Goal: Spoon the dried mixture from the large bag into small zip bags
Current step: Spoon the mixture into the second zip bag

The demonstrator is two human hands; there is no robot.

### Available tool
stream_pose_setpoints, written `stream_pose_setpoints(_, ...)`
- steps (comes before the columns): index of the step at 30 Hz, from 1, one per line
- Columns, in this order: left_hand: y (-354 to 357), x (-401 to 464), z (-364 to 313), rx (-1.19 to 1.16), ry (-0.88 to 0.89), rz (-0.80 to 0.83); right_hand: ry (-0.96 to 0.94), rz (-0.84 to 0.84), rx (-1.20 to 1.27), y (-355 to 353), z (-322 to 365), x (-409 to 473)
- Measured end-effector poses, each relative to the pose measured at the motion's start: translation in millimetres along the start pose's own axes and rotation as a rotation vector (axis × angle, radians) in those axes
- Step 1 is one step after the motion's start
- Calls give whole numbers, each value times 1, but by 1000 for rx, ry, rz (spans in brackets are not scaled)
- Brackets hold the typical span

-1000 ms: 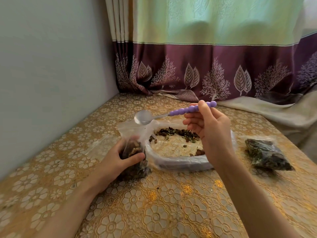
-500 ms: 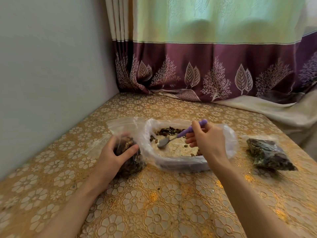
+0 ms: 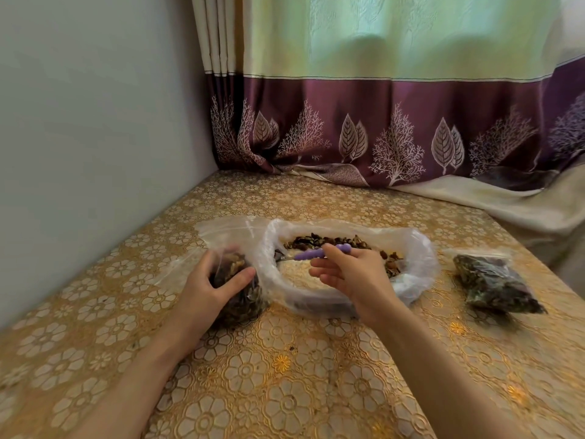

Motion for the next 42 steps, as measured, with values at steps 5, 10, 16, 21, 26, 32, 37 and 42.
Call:
stream_pose_setpoints(5, 0, 0, -1, 12, 14, 11, 118, -68, 130, -9, -5, 1)
stream_pose_setpoints(10, 0, 0, -3, 26, 26, 8, 146, -170, 146, -26, -1, 2)
stream_pose_setpoints(16, 1, -1, -6, 91, 56, 11, 99, -231, 222, -39, 16, 0)
stream_pose_setpoints(21, 2, -1, -9, 142, 77, 43, -101, -172, 348, -37, 54, -10)
stream_pose_setpoints(26, 4, -3, -10, 106, 66, 68, -233, 12, 304, -17, 78, -24)
stream_pose_setpoints(32, 5, -3, -9, 23, 44, 67, -341, 201, 116, 2, 85, -31)
stream_pose_setpoints(37, 5, -3, -8, 22, 45, 55, -366, 139, 215, -10, 86, -26)
stream_pose_setpoints(42, 5, -2, -6, 47, 56, 59, -409, -165, 188, -41, 72, -14)
Point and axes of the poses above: each hand's wrist, its own x-axis towards the middle knuckle, its own y-axis out of the palm, z = x × y, the point moved 6 cm from there along x, towards the middle knuckle, and after that the axes turned 1 degree about -y, right-handed, at the moved point
